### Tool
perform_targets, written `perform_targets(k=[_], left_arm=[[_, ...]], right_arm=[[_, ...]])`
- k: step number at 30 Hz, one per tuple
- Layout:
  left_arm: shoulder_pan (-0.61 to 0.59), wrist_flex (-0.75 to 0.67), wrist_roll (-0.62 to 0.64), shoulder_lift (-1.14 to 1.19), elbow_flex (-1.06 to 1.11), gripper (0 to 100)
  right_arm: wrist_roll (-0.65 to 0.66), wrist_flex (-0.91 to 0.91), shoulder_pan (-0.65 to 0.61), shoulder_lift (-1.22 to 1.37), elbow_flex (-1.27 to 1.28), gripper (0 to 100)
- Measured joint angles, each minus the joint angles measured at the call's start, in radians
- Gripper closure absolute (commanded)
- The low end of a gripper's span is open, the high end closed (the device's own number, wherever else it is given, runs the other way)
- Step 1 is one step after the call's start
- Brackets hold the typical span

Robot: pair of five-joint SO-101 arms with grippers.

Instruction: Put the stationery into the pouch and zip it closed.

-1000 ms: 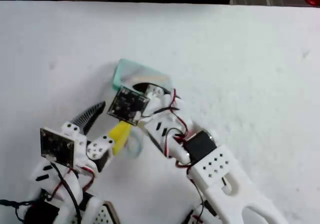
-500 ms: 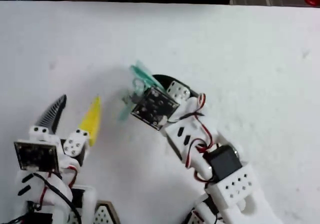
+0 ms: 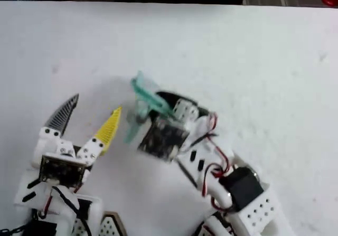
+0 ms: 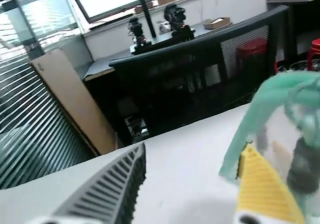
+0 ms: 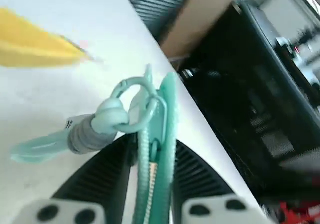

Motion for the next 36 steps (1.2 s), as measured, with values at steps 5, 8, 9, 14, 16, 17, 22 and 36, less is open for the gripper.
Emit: perform_targets(k=[5, 8, 9, 14, 16, 17, 22, 36], left_arm=[[0.060, -0.015, -0.046, 0.000, 0.002, 68], [0.109, -0.015, -0.091, 0.000, 0.002, 68], [0.129, -0.011, -0.104, 0.000, 0.002, 68], [0.209, 0.043, -0.210, 0.000, 0.002, 68], [0.227, 0.069, -0.222, 0.000, 0.002, 68], [0.230, 0.072, -0.226, 0.000, 0.002, 68], [0.270, 0.114, -0.227, -0.002, 0.000, 68], [0.420, 0.152, -0.173, 0.000, 0.003, 73]], right_arm=[[0.057, 0.127, -0.084, -0.029, -0.058, 98.1], [0.072, 0.181, -0.114, -0.034, -0.107, 98.1], [0.091, 0.198, -0.121, -0.035, -0.123, 98.1], [0.183, 0.304, -0.175, -0.035, -0.192, 98.1], [0.232, 0.345, -0.196, -0.035, -0.218, 98.1], [0.258, 0.364, -0.206, -0.035, -0.232, 98.1], [0.374, 0.414, -0.258, -0.037, -0.258, 98.1], [0.468, 0.446, -0.304, 0.044, -0.284, 98.1]])
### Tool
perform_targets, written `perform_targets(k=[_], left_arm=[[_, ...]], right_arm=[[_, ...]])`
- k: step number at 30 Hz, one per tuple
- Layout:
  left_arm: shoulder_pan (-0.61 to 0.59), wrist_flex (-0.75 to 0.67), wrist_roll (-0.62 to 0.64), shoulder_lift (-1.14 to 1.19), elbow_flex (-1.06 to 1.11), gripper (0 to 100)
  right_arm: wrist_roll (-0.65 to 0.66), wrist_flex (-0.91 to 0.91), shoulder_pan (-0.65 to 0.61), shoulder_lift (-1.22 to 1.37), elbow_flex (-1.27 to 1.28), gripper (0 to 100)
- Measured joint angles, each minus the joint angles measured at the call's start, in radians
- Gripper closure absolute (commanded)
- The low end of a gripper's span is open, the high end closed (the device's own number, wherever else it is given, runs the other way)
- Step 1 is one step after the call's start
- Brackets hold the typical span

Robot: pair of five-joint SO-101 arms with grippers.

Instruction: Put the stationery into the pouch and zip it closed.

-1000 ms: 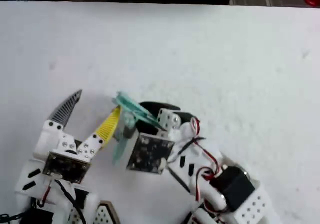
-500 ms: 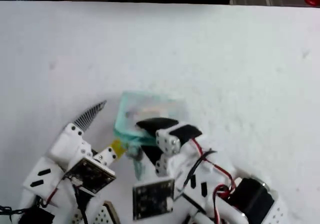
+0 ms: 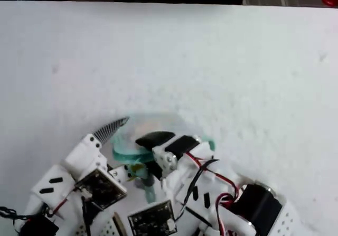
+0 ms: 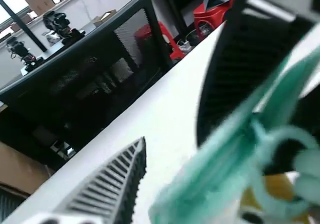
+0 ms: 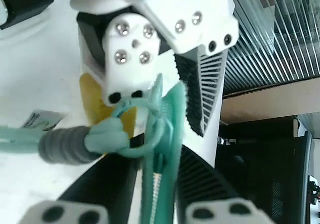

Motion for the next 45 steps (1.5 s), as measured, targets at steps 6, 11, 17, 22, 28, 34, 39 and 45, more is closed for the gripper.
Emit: perform_targets(k=[6, 11, 17, 22, 28, 34, 39, 45], left_arm=[[0.054, 0.000, 0.003, 0.000, 0.000, 96], [0.064, 0.029, 0.003, 0.002, 0.000, 98], [0.068, 0.034, 0.003, 0.020, 0.017, 98], [0.069, -0.032, 0.101, 0.020, 0.061, 98], [0.066, -0.253, 0.236, 0.020, 0.239, 98], [-0.026, -0.419, 0.347, 0.021, 0.328, 98], [-0.074, -0.446, 0.431, 0.021, 0.359, 98], [-0.110, -0.453, 0.445, 0.021, 0.397, 98]], right_arm=[[-0.008, -0.014, 0.000, 0.020, -0.012, 98.1], [-0.025, -0.032, 0.008, 0.037, -0.014, 98.1], [-0.029, -0.025, 0.072, 0.038, -0.012, 98.0], [-0.029, -0.025, 0.095, 0.040, -0.012, 86.7], [-0.055, -0.038, 0.160, 0.037, -0.012, 76.5], [-0.112, -0.117, 0.241, 0.037, -0.012, 76.5], [-0.118, -0.222, 0.321, 0.037, -0.012, 76.7], [-0.121, -0.319, 0.417, 0.031, 0.054, 99.8]])
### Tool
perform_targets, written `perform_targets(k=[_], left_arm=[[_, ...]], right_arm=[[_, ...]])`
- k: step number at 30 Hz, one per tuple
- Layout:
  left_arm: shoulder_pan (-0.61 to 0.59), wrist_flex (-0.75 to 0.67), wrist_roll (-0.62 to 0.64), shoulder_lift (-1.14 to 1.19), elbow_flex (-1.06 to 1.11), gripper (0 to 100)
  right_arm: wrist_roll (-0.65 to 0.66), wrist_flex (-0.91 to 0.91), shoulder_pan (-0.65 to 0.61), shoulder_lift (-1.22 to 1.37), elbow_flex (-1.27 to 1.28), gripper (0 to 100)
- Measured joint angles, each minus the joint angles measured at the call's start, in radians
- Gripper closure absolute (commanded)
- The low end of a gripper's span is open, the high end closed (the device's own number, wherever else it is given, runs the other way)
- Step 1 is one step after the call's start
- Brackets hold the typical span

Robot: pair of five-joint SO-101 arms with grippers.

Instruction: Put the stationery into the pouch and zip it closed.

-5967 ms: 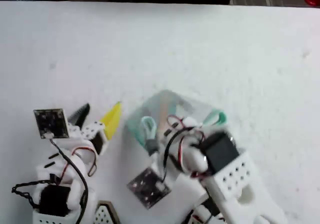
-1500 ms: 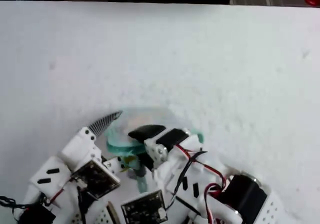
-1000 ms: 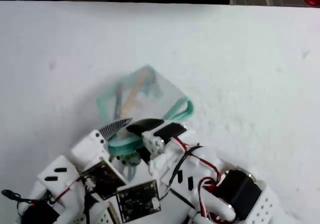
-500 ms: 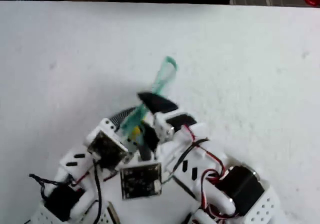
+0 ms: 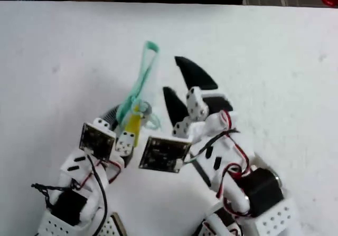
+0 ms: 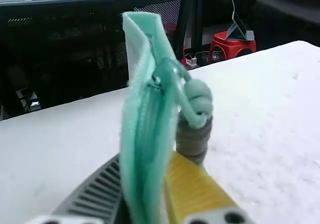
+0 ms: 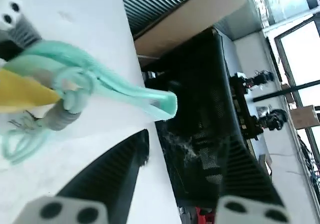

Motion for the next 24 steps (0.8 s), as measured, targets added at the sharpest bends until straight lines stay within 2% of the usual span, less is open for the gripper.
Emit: perform_targets(k=[2, 6, 8, 12, 16, 24], left_arm=[[-0.005, -0.002, 0.002, 0.000, 0.005, 98], [-0.006, -0.003, 0.002, 0.000, 0.005, 98], [-0.006, -0.003, 0.002, 0.000, 0.005, 98], [-0.006, -0.008, 0.002, -0.017, 0.023, 98], [-0.009, -0.008, 0.002, -0.018, 0.025, 98], [-0.009, -0.008, 0.002, -0.018, 0.025, 98]], right_arm=[[0.002, -0.008, -0.012, 0.003, 0.069, 94.7], [-0.029, -0.009, -0.074, -0.044, 0.132, 98.1], [-0.117, -0.009, -0.101, -0.072, 0.138, 95.1], [-0.344, -0.009, -0.110, -0.080, 0.140, 81.7], [-0.554, -0.009, -0.123, -0.078, 0.141, 80.9], [-0.614, 0.040, -0.235, -0.078, 0.147, 80.7]])
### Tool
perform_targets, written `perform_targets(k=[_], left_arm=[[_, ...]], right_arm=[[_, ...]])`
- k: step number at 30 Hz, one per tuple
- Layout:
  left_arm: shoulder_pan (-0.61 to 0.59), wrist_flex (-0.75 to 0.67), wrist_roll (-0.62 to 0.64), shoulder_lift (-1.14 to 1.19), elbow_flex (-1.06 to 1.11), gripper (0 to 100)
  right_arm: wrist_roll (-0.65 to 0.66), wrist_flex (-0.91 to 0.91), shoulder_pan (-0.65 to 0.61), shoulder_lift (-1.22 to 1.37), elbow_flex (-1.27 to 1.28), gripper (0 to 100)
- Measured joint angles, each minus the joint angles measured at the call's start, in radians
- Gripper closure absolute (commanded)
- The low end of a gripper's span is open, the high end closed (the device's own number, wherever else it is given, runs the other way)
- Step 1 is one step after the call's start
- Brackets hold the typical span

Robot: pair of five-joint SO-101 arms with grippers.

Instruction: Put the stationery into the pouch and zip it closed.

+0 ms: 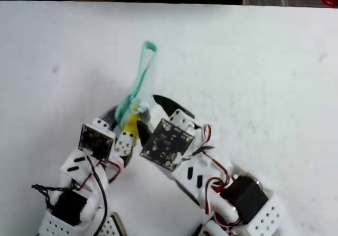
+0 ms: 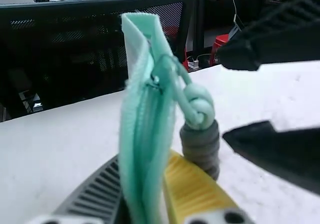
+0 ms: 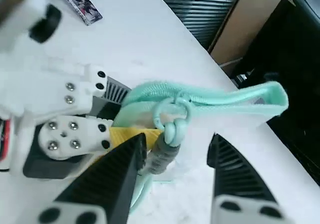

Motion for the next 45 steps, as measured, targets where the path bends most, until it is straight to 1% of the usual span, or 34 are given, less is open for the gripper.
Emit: perform_targets(k=[3, 9, 10, 12, 13, 14, 15, 16, 19, 21, 29, 34, 37, 38, 40, 41, 42, 45], left_arm=[[0.000, 0.000, 0.000, 0.000, 0.000, 98], [-0.003, 0.000, -0.003, 0.000, 0.000, 98], [-0.003, 0.000, -0.002, 0.000, 0.000, 98], [-0.005, 0.000, -0.002, 0.000, 0.000, 98], [-0.005, 0.000, -0.003, 0.000, 0.000, 98], [-0.003, 0.000, -0.002, 0.000, 0.000, 98], [-0.002, 0.000, -0.002, 0.000, 0.000, 98], [-0.002, 0.000, -0.002, 0.000, 0.000, 97], [-0.006, 0.000, -0.002, 0.000, 0.000, 89], [-0.008, 0.000, -0.002, -0.002, 0.000, 86], [-0.008, 0.002, -0.002, 0.015, -0.026, 86], [-0.008, 0.091, -0.003, 0.017, -0.092, 86], [-0.008, 0.107, -0.003, 0.017, -0.137, 87], [-0.008, 0.107, -0.003, 0.017, -0.146, 89], [0.002, 0.107, -0.003, 0.017, -0.158, 98], [0.011, 0.107, -0.003, 0.017, -0.158, 99], [0.023, 0.107, -0.003, 0.017, -0.158, 96], [0.052, 0.107, -0.005, 0.015, -0.158, 98]], right_arm=[[-0.002, -0.005, 0.006, 0.015, 0.000, 80.7], [-0.003, -0.025, 0.002, 0.153, -0.020, 82.1], [-0.003, -0.025, 0.000, 0.178, -0.035, 85.2], [-0.003, -0.025, 0.000, 0.230, -0.069, 97.1], [-0.003, -0.025, 0.000, 0.245, -0.084, 99.5], [-0.003, -0.025, 0.000, 0.255, -0.097, 96.5], [-0.002, -0.025, 0.000, 0.258, -0.110, 95.9], [-0.003, -0.025, 0.000, 0.258, -0.124, 98.0], [0.000, -0.025, -0.002, 0.252, -0.169, 98.1], [0.026, -0.023, 0.000, 0.239, -0.196, 98.1], [0.126, -0.023, 0.002, 0.222, -0.238, 98.1], [0.141, -0.032, 0.055, 0.221, -0.242, 98.1], [0.143, -0.054, 0.087, 0.221, -0.244, 98.1], [0.143, -0.061, 0.089, 0.221, -0.244, 98.1], [0.143, -0.075, 0.087, 0.221, -0.244, 98.1], [0.143, -0.083, 0.087, 0.221, -0.244, 98.1], [0.143, -0.092, 0.091, 0.221, -0.244, 98.1], [0.146, -0.146, 0.107, 0.247, -0.242, 98.1]])
